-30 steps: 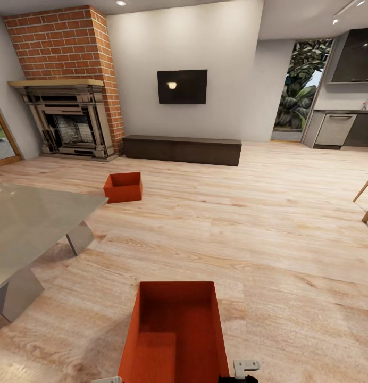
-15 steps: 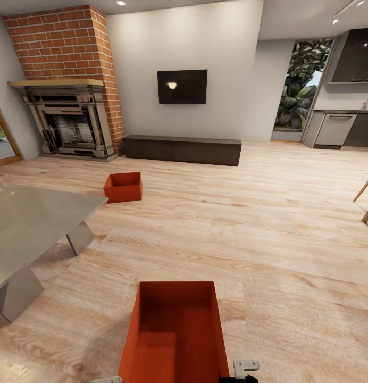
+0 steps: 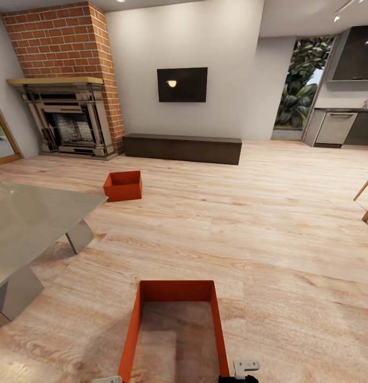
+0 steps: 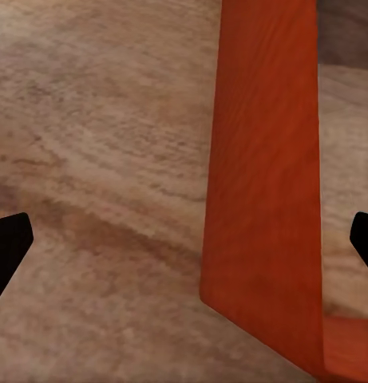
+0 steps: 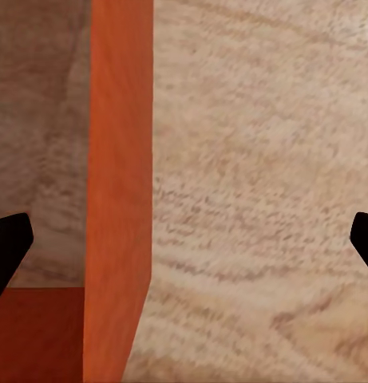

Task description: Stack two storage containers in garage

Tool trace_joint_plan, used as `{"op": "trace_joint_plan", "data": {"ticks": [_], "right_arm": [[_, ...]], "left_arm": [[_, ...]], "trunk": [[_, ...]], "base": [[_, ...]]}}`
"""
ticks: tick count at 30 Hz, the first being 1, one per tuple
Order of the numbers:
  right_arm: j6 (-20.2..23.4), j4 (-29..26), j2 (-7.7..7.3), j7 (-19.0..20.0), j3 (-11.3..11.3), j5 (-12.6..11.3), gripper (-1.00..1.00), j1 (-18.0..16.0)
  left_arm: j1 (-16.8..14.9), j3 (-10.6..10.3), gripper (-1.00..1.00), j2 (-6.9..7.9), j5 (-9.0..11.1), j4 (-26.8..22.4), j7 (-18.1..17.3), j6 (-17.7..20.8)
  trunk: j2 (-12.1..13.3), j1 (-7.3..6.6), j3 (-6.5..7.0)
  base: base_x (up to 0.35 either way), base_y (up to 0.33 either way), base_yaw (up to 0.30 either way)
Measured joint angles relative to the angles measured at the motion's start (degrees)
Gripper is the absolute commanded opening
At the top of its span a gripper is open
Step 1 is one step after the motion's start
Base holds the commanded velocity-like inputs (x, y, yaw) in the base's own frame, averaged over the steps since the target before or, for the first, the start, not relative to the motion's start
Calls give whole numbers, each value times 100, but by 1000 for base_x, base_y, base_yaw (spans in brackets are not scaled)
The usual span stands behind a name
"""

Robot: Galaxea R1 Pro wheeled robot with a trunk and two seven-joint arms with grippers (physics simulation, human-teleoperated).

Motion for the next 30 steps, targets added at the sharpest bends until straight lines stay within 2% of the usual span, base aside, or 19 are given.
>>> {"op": "trace_joint_plan", "data": {"ticks": [30], "right_arm": [[0,-1,2,0,1,0,100,0]], "left_arm": [[1,-5,100,-2,4,-11,2,0]], "trunk": [[0,0,0]], "base": [[0,0,0]]}}
